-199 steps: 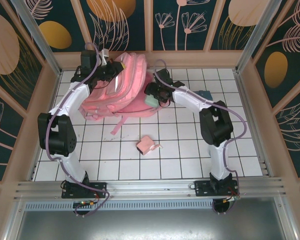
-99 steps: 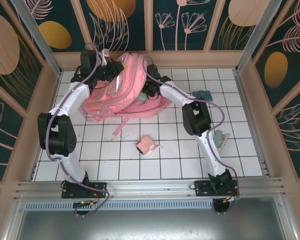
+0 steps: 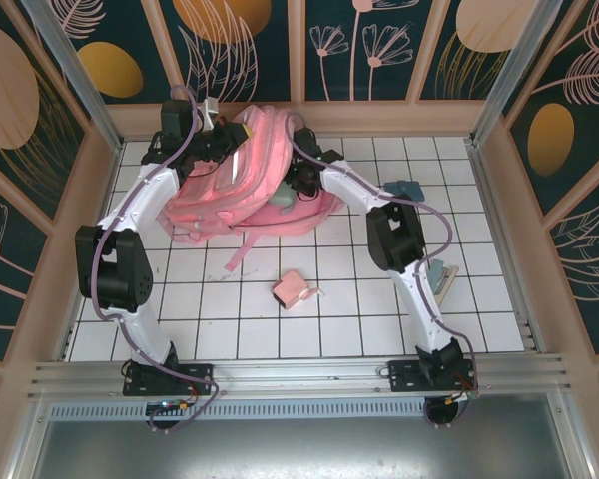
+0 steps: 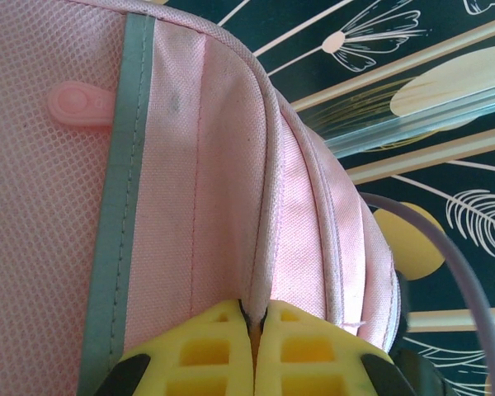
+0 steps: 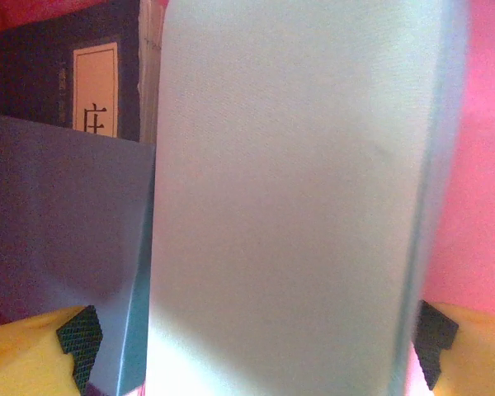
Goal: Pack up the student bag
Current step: Place the pencil pouch in the student bag, then pick up the card holder from the top-right of the table.
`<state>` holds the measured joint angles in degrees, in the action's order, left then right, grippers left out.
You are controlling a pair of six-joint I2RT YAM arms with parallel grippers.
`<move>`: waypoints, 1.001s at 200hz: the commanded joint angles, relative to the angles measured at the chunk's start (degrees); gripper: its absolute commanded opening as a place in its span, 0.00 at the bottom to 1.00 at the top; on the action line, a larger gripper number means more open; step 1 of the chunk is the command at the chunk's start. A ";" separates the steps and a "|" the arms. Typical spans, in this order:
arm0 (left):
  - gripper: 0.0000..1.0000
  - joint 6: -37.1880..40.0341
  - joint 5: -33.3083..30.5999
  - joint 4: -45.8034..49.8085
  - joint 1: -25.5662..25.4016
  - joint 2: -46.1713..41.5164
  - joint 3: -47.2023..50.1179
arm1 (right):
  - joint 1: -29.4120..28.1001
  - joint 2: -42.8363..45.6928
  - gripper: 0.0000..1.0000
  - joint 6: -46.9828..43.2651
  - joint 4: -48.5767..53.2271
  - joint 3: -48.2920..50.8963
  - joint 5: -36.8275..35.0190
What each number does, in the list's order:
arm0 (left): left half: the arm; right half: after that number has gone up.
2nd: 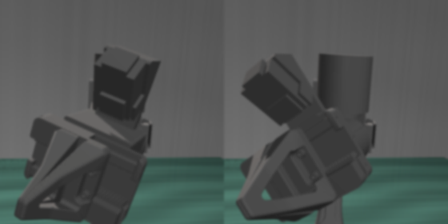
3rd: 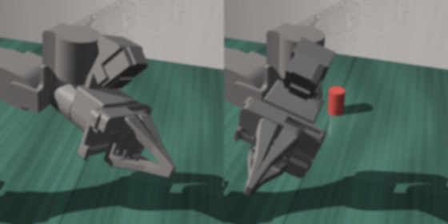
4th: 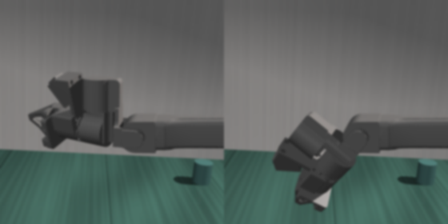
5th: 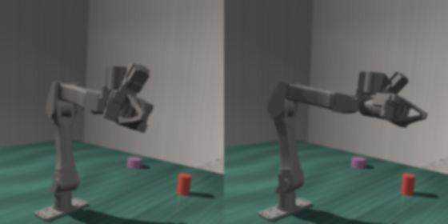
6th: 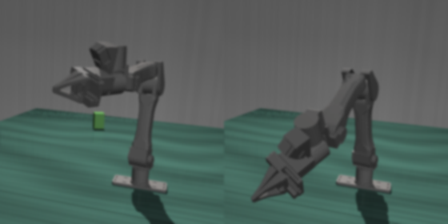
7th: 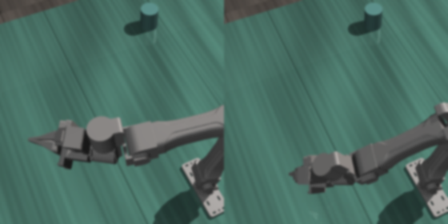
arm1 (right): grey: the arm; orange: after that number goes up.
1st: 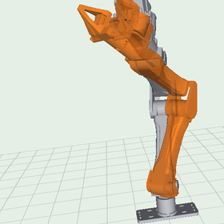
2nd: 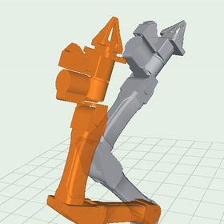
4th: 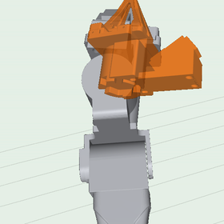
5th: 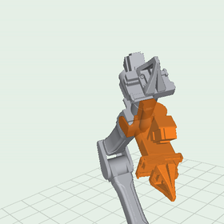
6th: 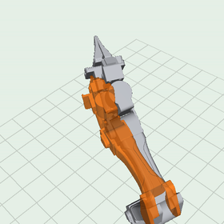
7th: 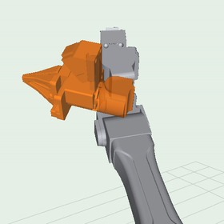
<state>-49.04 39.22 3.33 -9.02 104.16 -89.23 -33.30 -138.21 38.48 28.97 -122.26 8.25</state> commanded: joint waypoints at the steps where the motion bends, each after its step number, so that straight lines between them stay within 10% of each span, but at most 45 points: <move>1: 0.00 2.04 2.08 -4.70 -0.56 -0.92 -3.07 | 0.40 8.87 0.99 -2.31 1.89 4.09 -2.90; 119: 0.00 3.16 2.08 -4.96 -0.58 0.52 1.99 | 14.81 39.83 0.94 -0.34 -5.13 47.67 -11.32; 200: 0.00 3.25 2.00 -5.18 -0.65 -0.54 4.11 | 29.93 33.10 0.73 3.58 -6.55 48.38 -13.78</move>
<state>-46.57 40.05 0.40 -9.87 105.38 -85.38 -4.91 -100.36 41.17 23.31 -70.52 -4.25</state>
